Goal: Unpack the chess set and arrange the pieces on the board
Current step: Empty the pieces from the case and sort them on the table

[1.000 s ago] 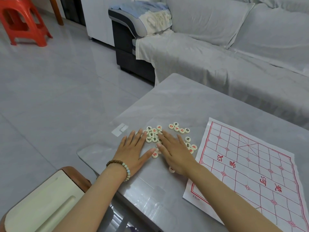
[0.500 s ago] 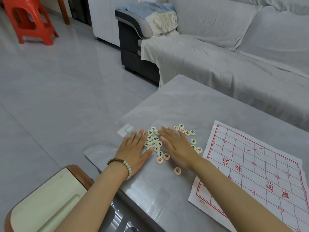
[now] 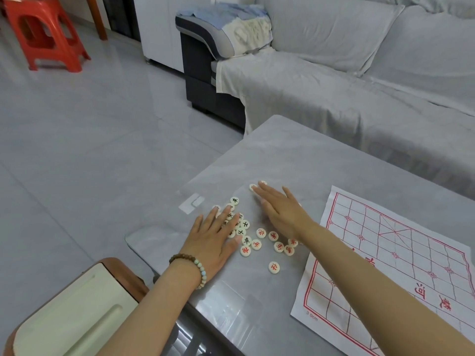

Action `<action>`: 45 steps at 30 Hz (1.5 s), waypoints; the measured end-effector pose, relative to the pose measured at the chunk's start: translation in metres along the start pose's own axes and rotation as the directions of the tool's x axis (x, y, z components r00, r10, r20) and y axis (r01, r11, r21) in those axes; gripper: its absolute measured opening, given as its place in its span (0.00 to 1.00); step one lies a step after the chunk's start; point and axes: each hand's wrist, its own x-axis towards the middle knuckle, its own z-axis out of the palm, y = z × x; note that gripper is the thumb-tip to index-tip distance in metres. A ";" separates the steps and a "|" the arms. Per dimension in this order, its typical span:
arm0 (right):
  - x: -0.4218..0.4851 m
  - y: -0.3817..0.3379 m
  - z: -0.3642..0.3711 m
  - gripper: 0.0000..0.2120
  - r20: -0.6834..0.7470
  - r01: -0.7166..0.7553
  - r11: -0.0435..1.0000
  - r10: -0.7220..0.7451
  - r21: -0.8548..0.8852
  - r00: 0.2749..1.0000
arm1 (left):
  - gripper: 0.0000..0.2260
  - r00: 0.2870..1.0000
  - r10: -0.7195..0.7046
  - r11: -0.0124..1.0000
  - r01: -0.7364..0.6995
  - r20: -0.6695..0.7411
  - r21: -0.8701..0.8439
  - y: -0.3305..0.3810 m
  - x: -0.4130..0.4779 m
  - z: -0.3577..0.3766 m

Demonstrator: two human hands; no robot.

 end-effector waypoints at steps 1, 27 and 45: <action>-0.012 -0.002 0.002 0.22 -0.036 0.023 0.999 -0.022 0.023 0.999 | 0.40 1.000 -0.003 1.000 0.003 -0.002 -0.004 -0.002 0.000 0.000; -0.106 -0.027 0.039 0.36 0.049 -0.042 0.983 0.051 -0.178 0.997 | 0.44 1.000 -0.005 1.000 0.005 0.005 -0.009 0.017 -0.016 0.007; -0.044 -0.024 0.044 0.35 0.014 -0.093 0.992 0.095 -0.084 0.995 | 0.52 0.999 -0.042 0.999 0.041 -0.032 -0.026 0.007 0.003 0.009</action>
